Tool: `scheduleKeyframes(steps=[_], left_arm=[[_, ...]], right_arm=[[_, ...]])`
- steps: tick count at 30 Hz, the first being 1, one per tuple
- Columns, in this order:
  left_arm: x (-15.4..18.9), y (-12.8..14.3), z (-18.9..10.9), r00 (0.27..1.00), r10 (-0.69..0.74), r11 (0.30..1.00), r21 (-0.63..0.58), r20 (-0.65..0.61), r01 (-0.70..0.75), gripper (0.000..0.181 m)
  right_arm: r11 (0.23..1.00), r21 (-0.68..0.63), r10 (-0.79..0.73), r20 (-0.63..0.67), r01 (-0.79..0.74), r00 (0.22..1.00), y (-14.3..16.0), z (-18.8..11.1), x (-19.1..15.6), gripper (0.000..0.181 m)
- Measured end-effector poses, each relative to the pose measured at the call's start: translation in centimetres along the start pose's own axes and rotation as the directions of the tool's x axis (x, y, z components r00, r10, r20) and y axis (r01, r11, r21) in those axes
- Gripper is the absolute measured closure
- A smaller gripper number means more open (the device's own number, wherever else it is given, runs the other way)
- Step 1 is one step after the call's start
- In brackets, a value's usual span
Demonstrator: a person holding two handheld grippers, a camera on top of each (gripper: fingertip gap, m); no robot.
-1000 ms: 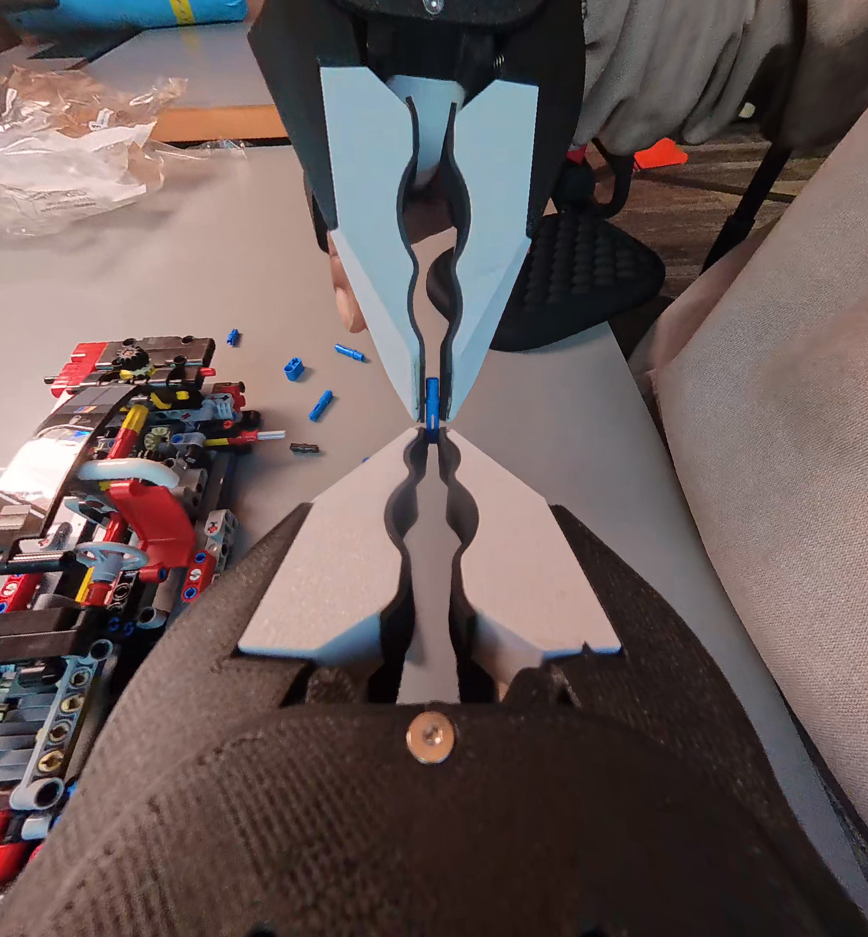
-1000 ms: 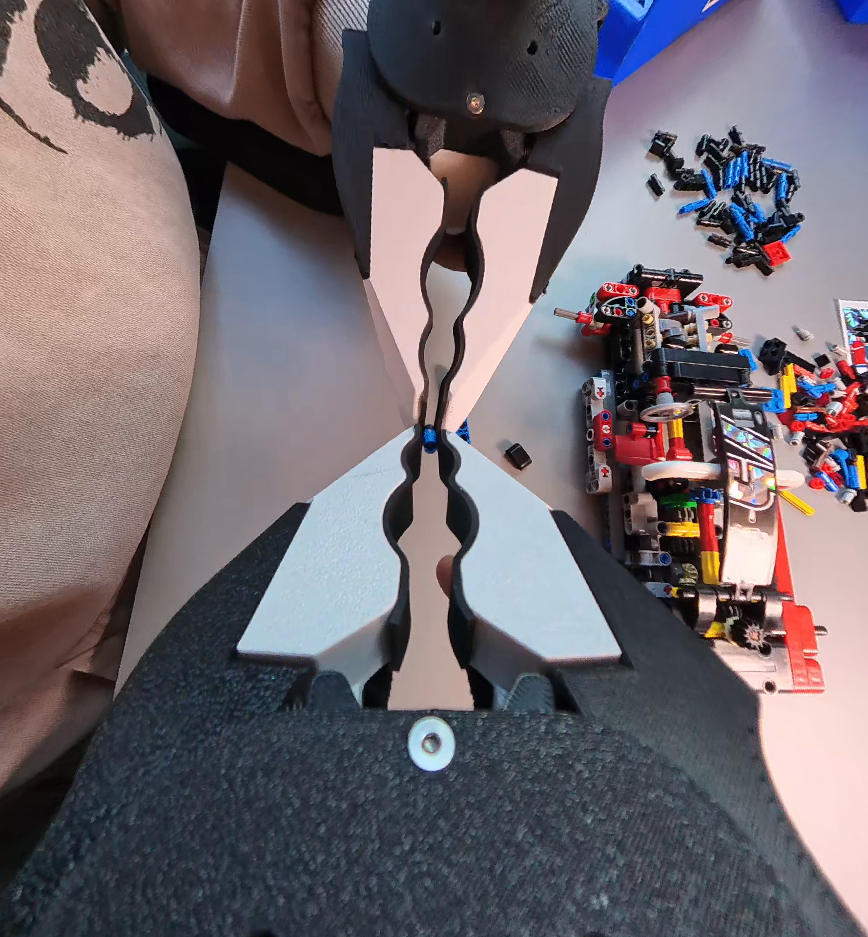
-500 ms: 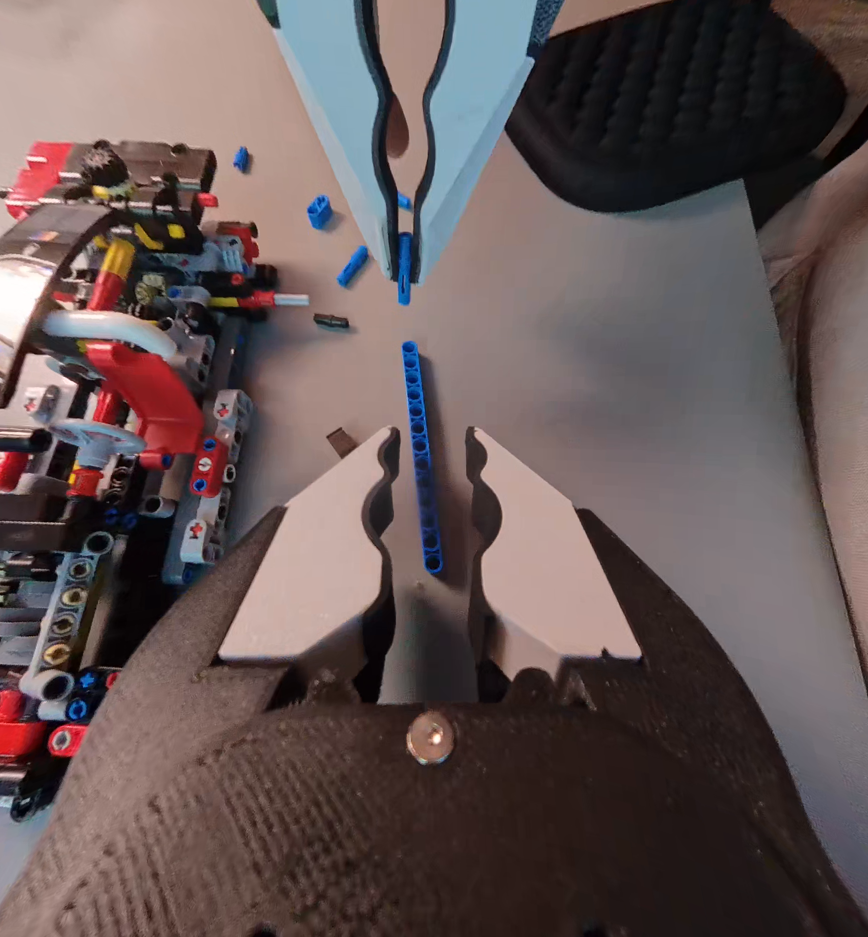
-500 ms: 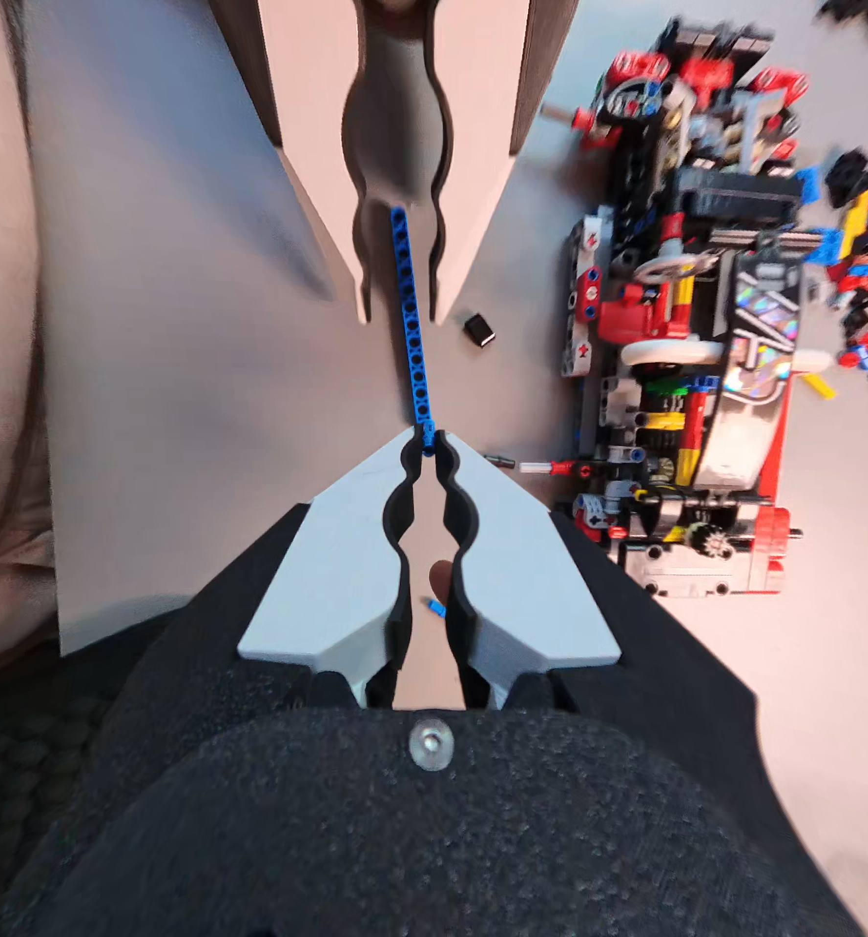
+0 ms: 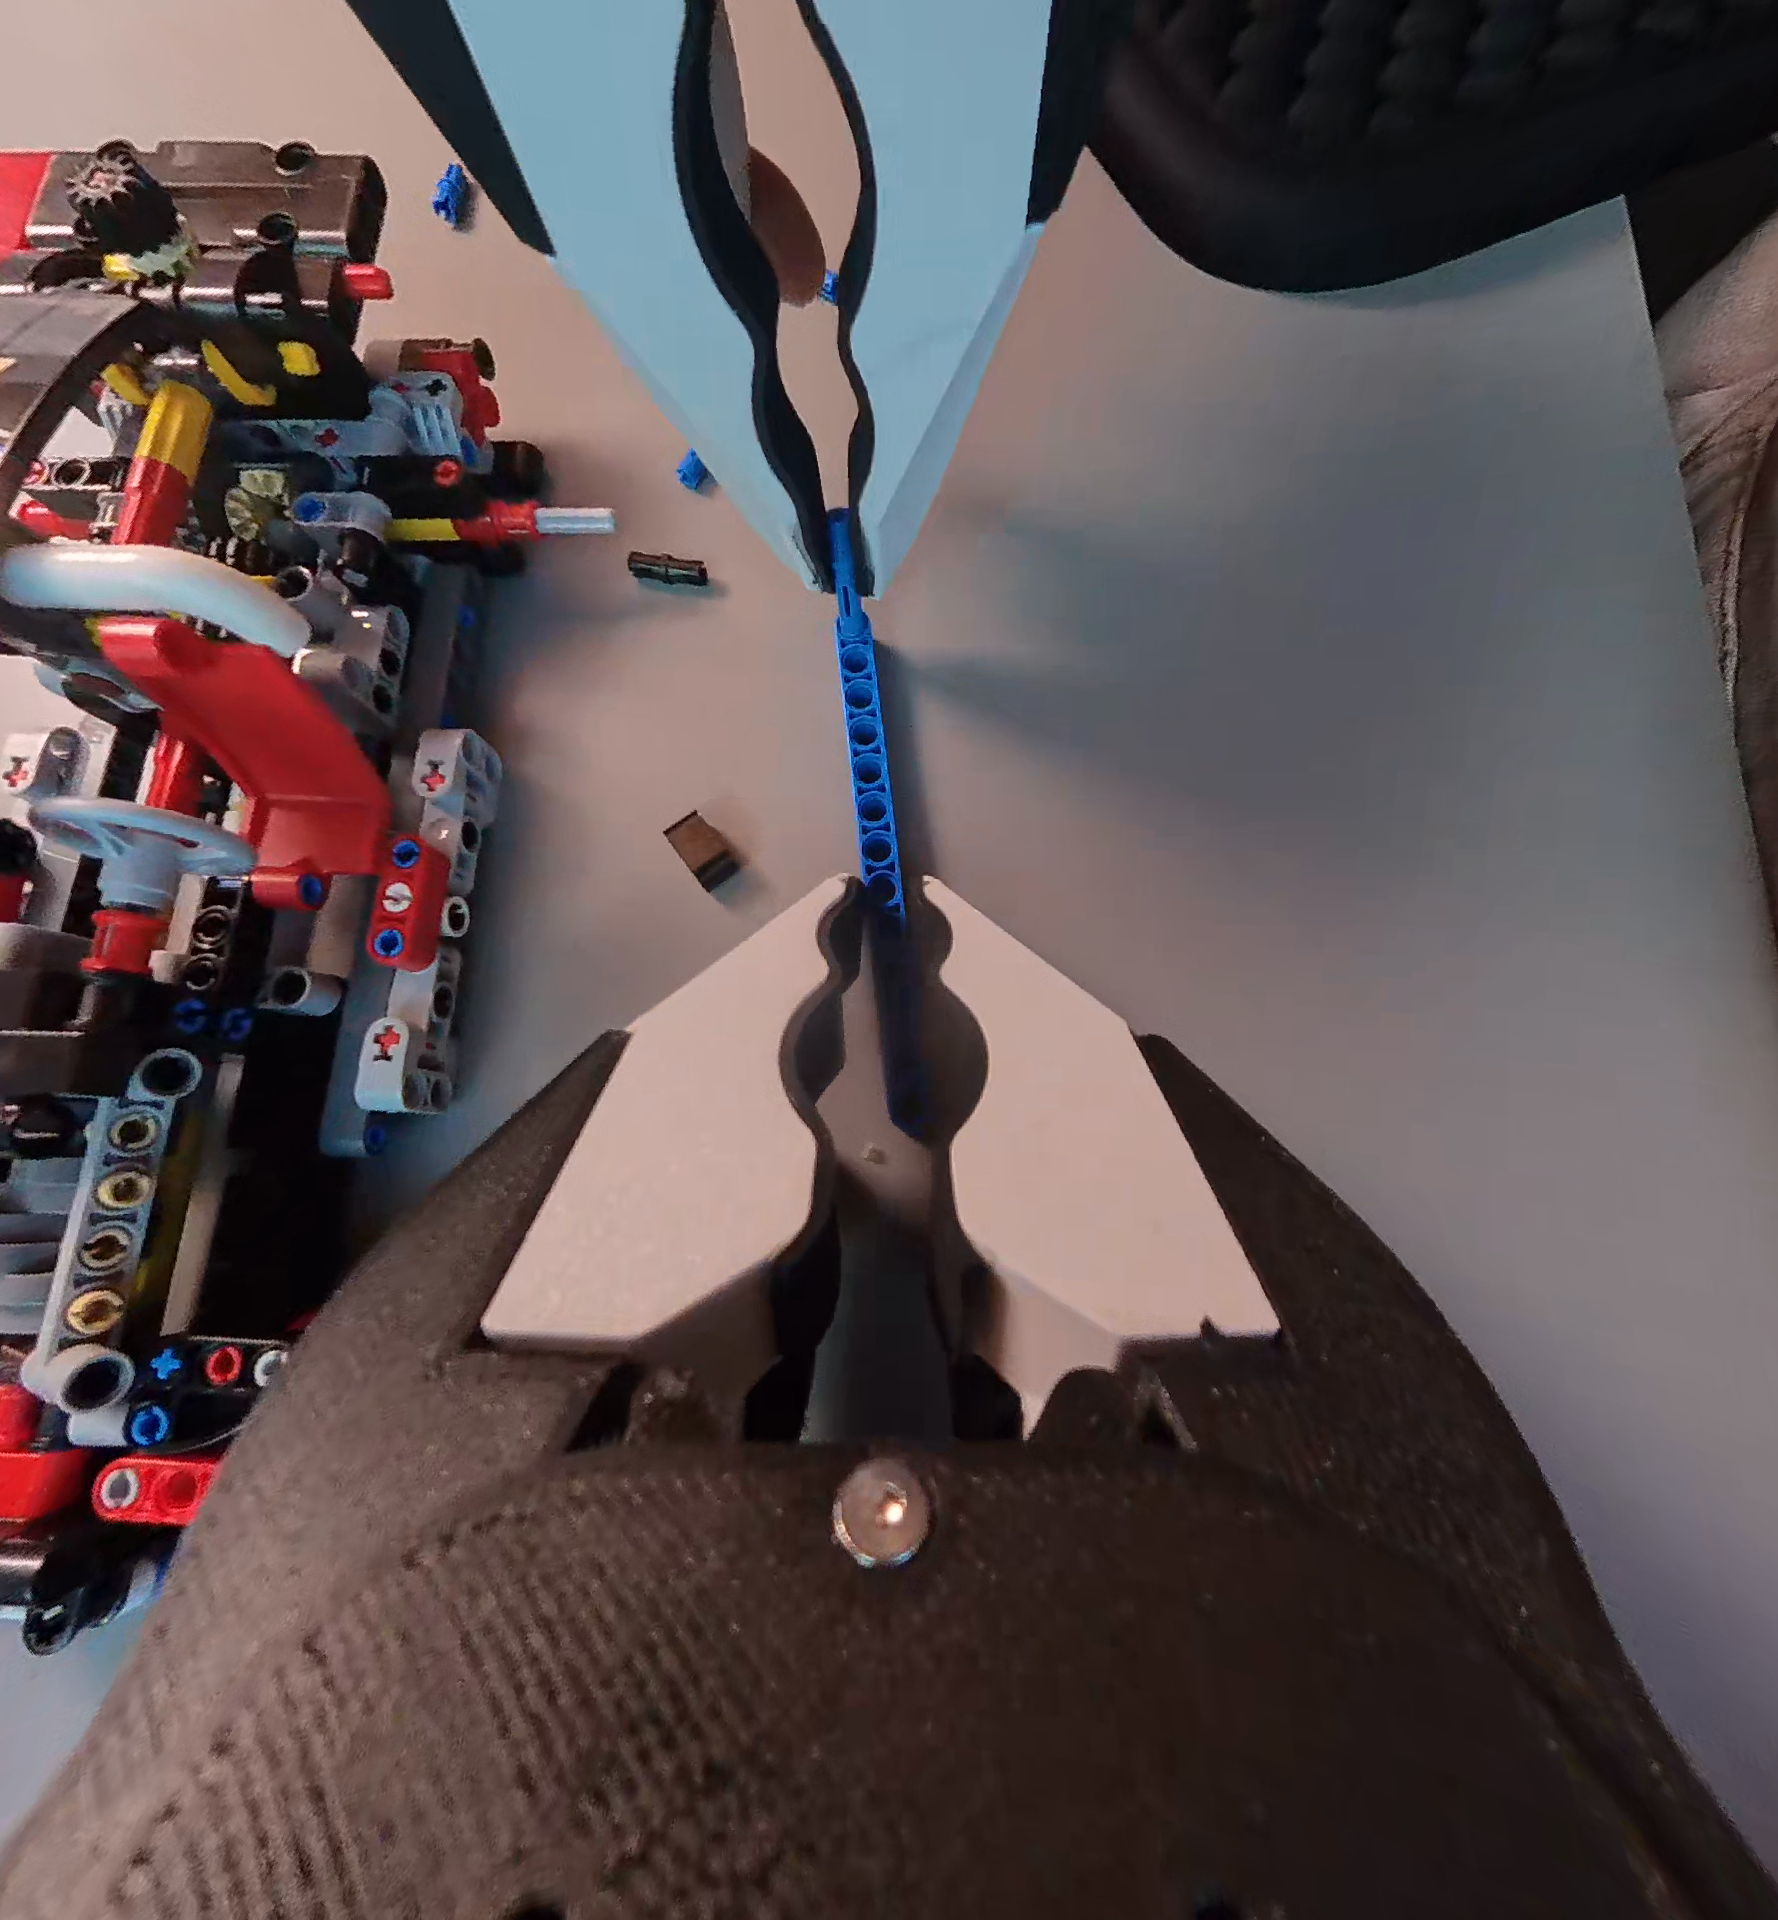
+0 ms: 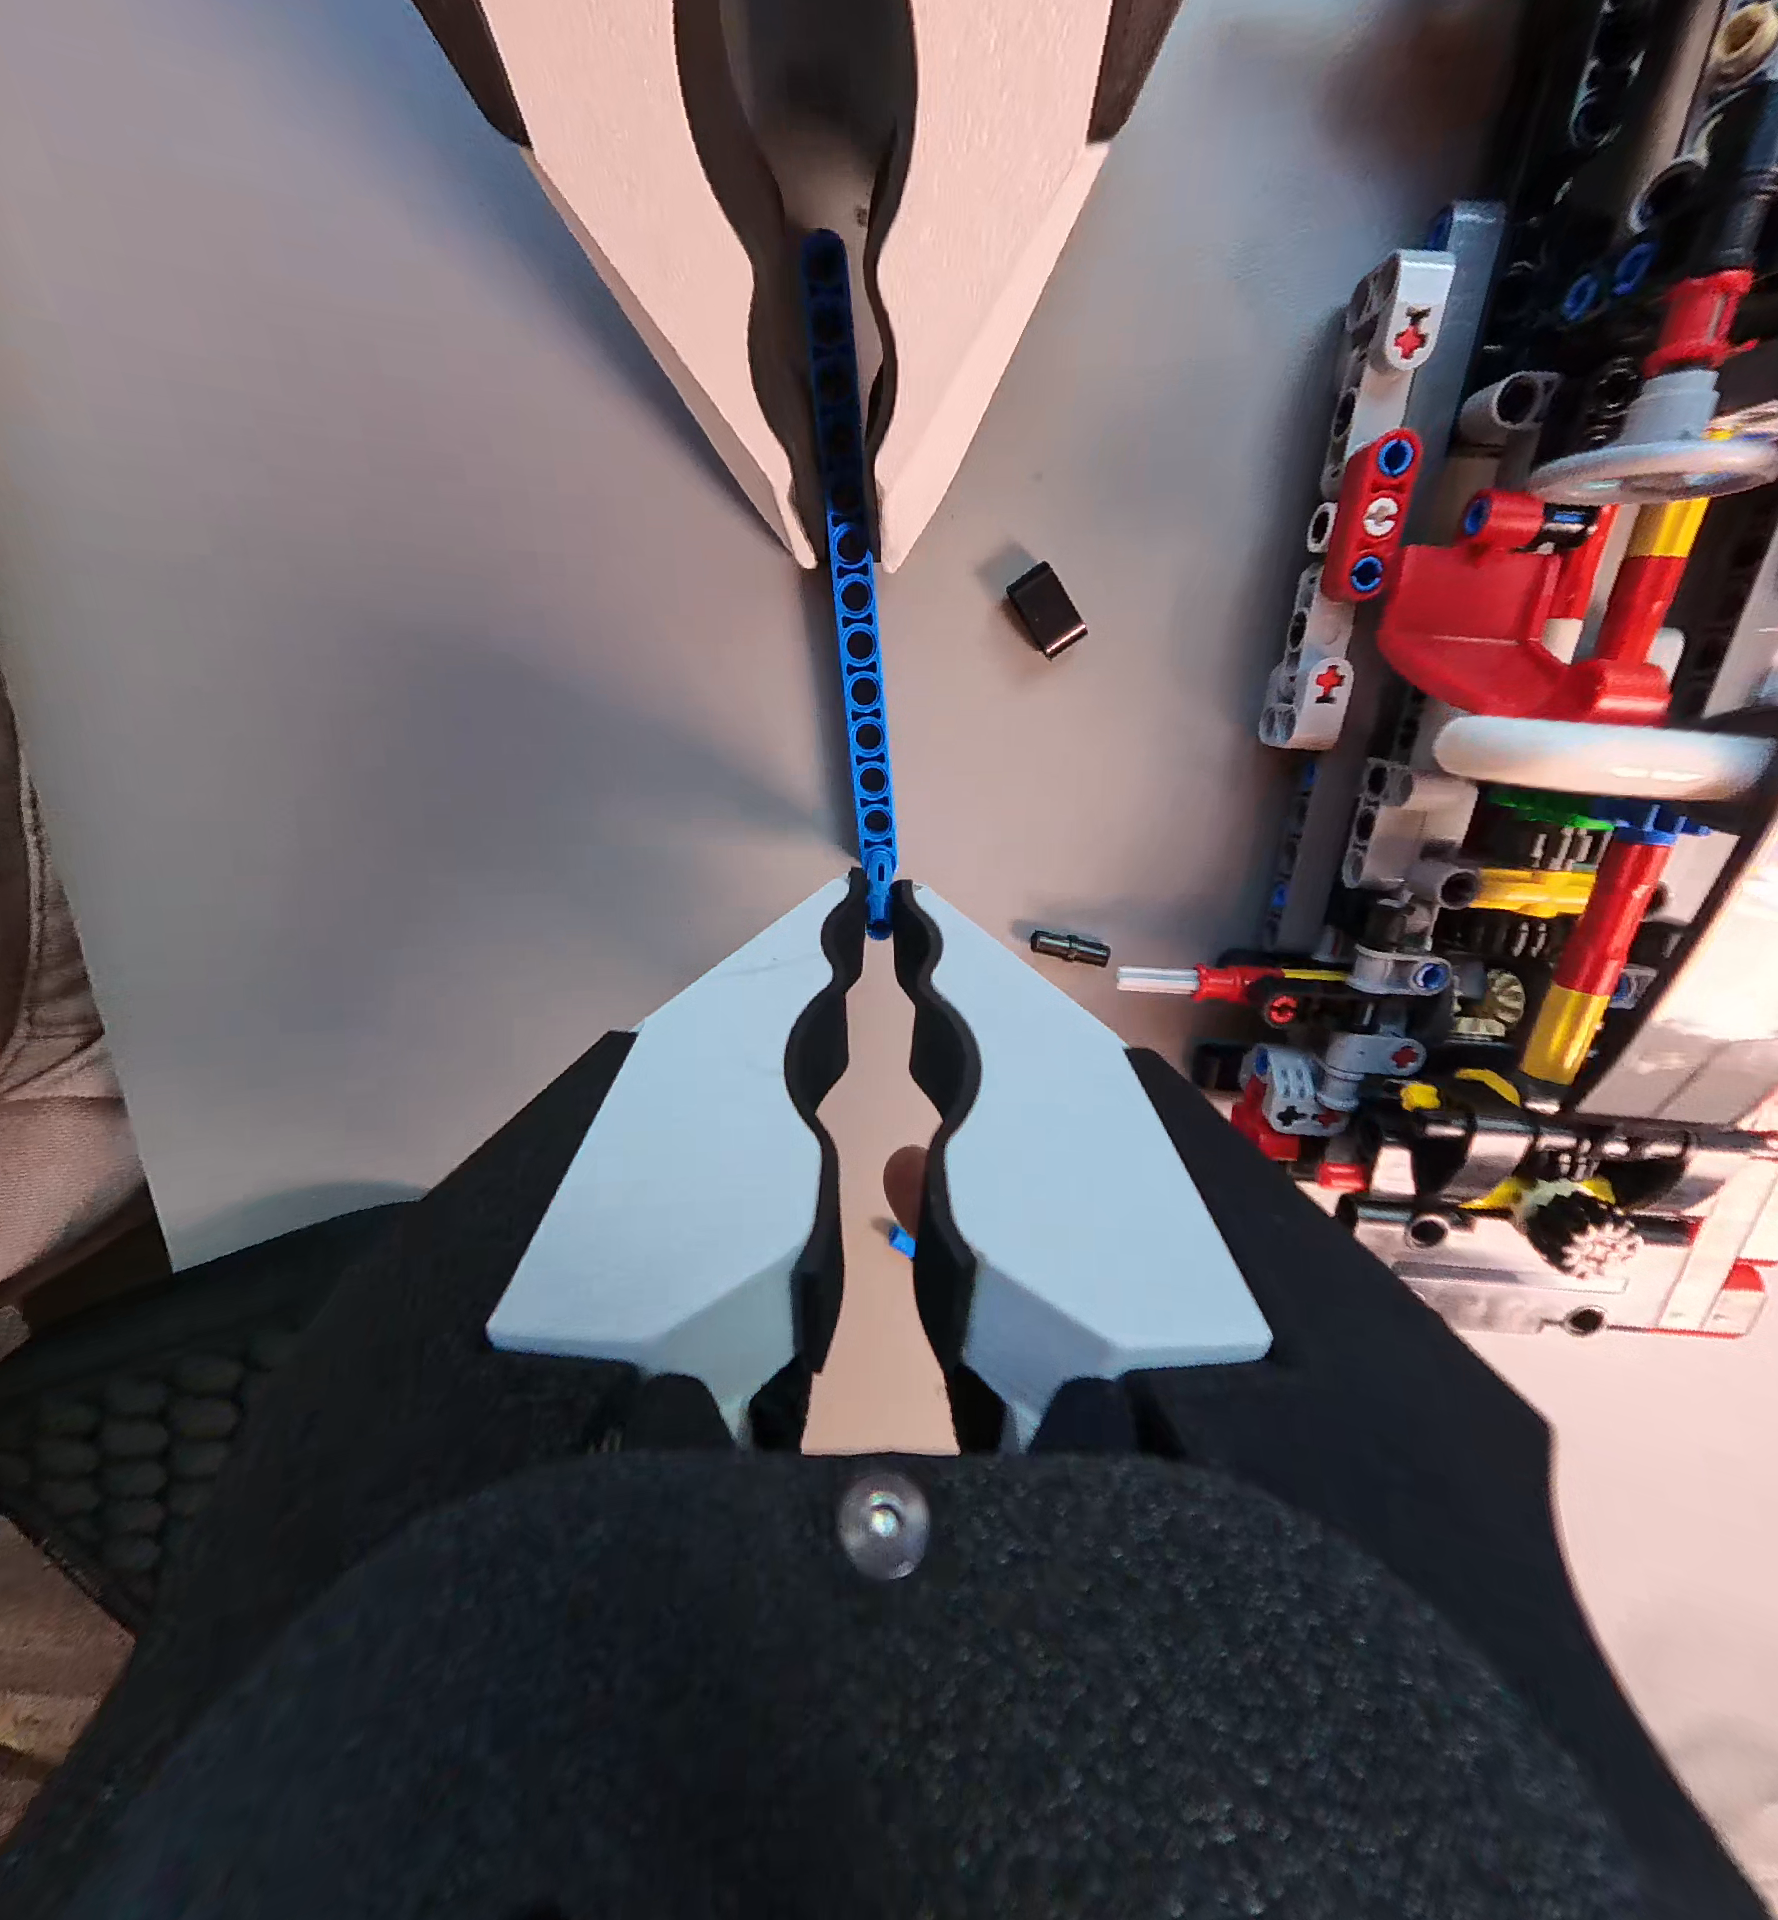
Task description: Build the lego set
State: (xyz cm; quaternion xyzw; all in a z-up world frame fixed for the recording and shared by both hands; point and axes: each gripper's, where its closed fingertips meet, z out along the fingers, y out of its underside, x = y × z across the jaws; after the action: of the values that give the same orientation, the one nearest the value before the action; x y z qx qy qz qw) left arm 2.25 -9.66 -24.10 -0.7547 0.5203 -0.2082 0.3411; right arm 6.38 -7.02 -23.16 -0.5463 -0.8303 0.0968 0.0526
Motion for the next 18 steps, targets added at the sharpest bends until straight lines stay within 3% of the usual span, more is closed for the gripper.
scheduleKeyframes(steps=[8,18], left_arm=[[-0.13,-0.15,0.15,1.0,0.011,1.0,0.028,0.013,-0.011,0.175],[-0.11,-0.21,0.16,0.998,0.049,0.997,0.049,0.04,-0.051,0.175]], right_arm=[[0.992,-0.124,0.035,0.024,-0.031,0.999,0.12,-0.05,0.22,0.179],[0.984,-0.148,0.104,0.026,-0.099,0.994,-0.17,0.04,0.24,0.179]])
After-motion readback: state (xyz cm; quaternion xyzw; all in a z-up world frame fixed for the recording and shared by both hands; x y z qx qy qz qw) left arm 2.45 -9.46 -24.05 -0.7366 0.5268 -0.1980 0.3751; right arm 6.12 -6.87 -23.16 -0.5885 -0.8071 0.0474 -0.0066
